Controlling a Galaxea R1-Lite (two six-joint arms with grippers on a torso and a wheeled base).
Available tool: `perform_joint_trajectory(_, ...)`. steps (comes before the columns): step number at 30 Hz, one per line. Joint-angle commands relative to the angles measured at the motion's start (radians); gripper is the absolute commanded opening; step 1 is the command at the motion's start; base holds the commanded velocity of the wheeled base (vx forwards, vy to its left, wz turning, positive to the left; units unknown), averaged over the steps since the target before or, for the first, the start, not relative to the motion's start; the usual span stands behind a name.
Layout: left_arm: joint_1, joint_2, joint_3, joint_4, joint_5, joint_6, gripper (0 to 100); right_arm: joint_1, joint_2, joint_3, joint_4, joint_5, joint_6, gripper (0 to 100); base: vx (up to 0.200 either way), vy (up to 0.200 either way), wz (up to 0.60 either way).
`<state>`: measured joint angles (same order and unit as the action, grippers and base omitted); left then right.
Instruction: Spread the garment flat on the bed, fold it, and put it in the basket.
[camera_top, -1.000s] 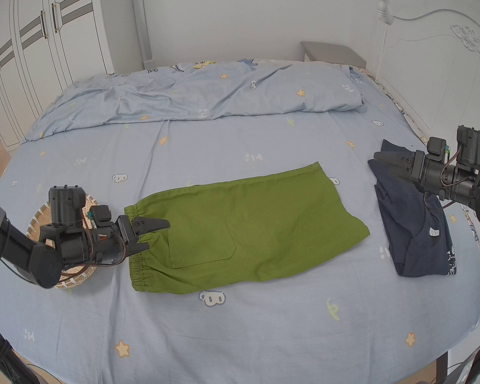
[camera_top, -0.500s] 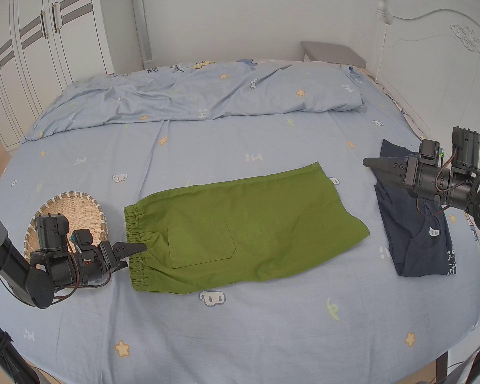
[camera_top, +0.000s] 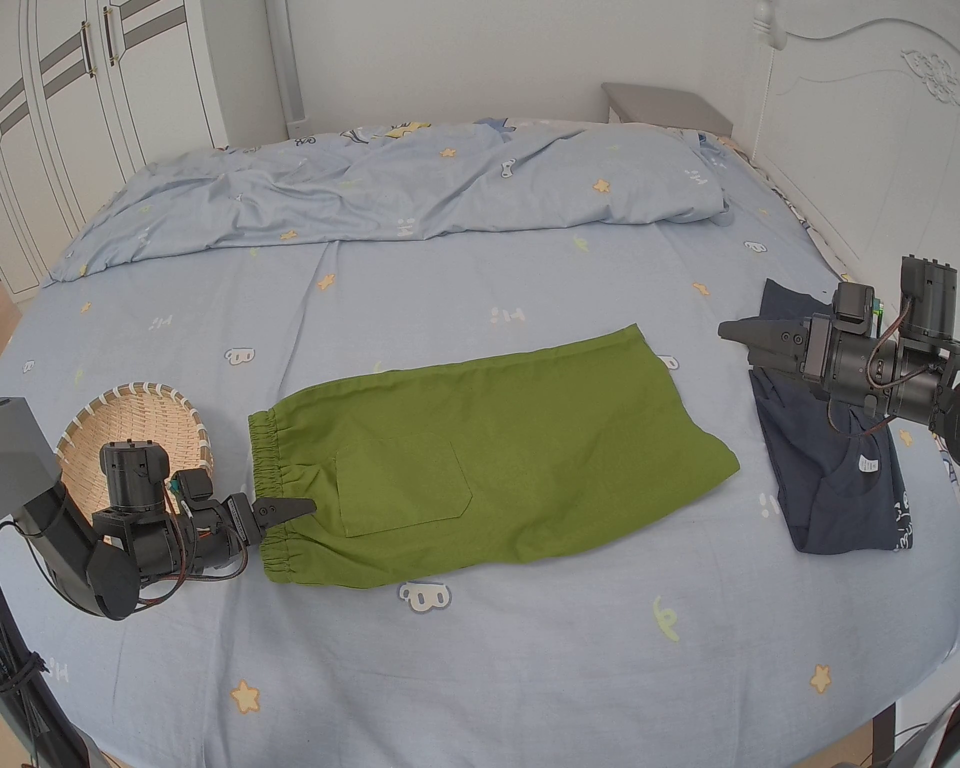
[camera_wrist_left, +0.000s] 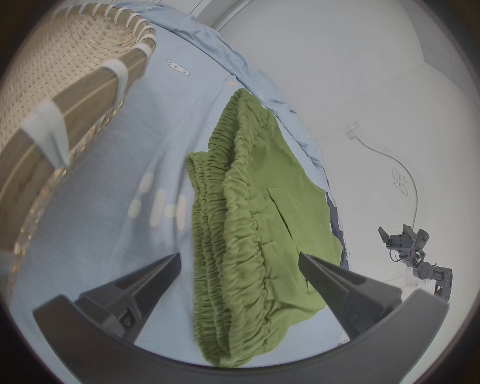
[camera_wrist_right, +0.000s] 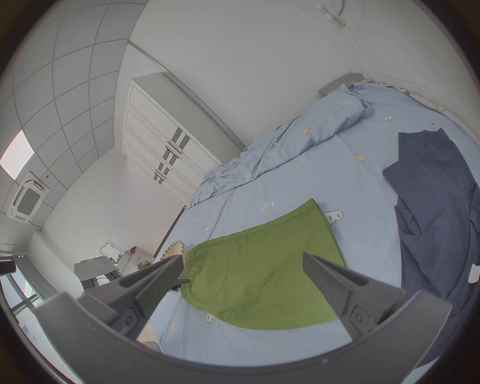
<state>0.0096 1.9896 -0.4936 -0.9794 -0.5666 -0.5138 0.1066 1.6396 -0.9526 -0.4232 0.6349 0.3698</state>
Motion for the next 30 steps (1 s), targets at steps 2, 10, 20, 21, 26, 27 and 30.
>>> perform_joint_trajectory(2, -0.002, 0.075, -0.011, -0.053, -0.006, -0.009, 100, 0.001, 0.003, -0.002, -0.002, 0.000, 0.000, 100, 0.000, 0.000, 0.00)
perform_joint_trajectory(10, 0.007, 0.109, -0.046, -0.059, -0.045, -0.071, 100, 0.001, 0.006, -0.002, -0.003, 0.000, 0.000, 100, 0.000, 0.000, 0.00)
perform_joint_trajectory(20, -0.002, 0.110, -0.088, -0.064, -0.128, -0.150, 0, 0.001, 0.011, -0.006, -0.003, 0.000, 0.000, 100, 0.000, 0.000, 0.00)
perform_joint_trajectory(21, -0.002, 0.110, -0.088, -0.064, -0.128, -0.150, 0, 0.001, 0.011, -0.006, -0.003, 0.000, 0.000, 100, 0.000, 0.000, 0.00)
perform_joint_trajectory(26, 0.000, 0.106, -0.098, -0.056, -0.130, -0.169, 0, -0.004, 0.025, -0.014, 0.000, 0.000, 0.000, 100, 0.000, 0.000, 0.00)
perform_joint_trajectory(27, 0.000, 0.100, -0.102, -0.048, -0.131, -0.170, 0, -0.010, 0.048, -0.022, 0.001, 0.000, 0.000, 100, 0.000, 0.000, 0.00)
perform_joint_trajectory(30, -0.002, 0.092, -0.102, -0.039, -0.130, -0.192, 0, -0.016, 0.086, -0.040, 0.004, -0.004, 0.000, 100, 0.000, 0.000, 0.00)
